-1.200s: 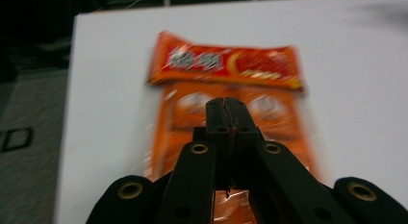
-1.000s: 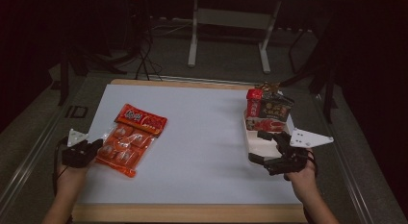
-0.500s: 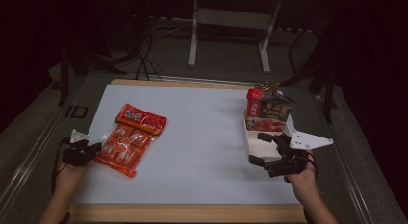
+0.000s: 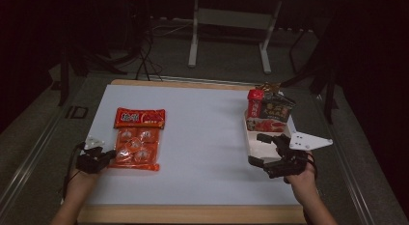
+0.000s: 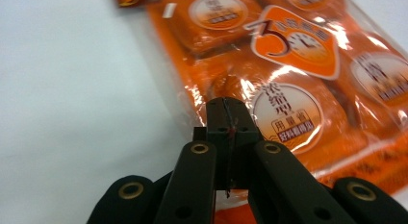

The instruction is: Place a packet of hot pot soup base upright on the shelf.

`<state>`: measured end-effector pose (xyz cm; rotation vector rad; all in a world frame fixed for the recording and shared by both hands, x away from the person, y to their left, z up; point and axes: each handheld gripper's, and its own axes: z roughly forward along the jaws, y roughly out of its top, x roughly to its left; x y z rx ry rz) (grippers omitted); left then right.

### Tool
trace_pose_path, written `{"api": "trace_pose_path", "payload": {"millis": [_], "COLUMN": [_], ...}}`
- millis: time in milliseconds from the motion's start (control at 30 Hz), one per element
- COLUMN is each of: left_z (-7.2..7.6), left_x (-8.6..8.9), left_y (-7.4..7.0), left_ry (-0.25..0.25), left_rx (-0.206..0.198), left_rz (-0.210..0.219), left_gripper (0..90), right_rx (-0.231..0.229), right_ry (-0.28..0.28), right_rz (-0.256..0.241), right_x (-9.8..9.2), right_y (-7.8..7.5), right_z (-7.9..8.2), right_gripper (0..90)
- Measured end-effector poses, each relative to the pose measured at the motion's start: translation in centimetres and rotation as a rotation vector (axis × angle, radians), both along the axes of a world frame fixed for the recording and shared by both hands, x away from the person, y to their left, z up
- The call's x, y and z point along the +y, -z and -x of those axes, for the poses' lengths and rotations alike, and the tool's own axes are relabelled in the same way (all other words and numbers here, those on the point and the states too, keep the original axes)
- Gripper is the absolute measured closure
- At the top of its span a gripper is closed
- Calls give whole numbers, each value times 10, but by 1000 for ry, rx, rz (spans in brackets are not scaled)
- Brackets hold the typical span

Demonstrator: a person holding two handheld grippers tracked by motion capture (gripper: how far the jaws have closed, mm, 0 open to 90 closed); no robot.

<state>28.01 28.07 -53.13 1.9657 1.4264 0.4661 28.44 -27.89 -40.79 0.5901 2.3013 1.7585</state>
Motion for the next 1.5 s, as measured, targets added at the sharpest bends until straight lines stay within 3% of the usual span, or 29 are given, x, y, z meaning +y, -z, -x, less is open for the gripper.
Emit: {"api": "trace_pose_path", "payload": {"millis": [167,267,400,467,533,633,833,1033,1267,1367,1500], "left_z": [3,4,5,4,3,-2,-22,-38,-48,-51,-55], "left_x": [-22,-32,-43,-45,-42,-37,-25,-19,-24,-24,-34], "left_y": [-1,0,-2,-3,-3,-4,-3,2,3,3,2], "left_ry": [41,69,104,102,84,37,-51,-98,-81,-73,-22], "left_rx": [6,12,19,18,12,-12,-22,-23,-22,-5,-4], "left_rz": [9,38,31,22,48,25,12,0,-28,-8,-16], "left_gripper": [900,900,900,900,900,900,900,900,900,900,900], "right_rx": [1,-1,-2,-3,0,3,4,8,7,9,7], "right_ry": [-2,-6,-8,-8,-10,-12,-14,-12,-14,-16,-20], "right_rz": [-6,-5,-4,-2,-5,-5,-4,-6,-3,-1,2], "right_x": [0,0,1,1,1,1,2,0,1,2,4], "right_y": [0,0,0,0,1,1,1,1,2,2,2], "right_z": [1,1,1,1,1,2,2,2,1,1,2], "right_gripper": [144,144,144,144,144,144,144,144,144,144,144]}}
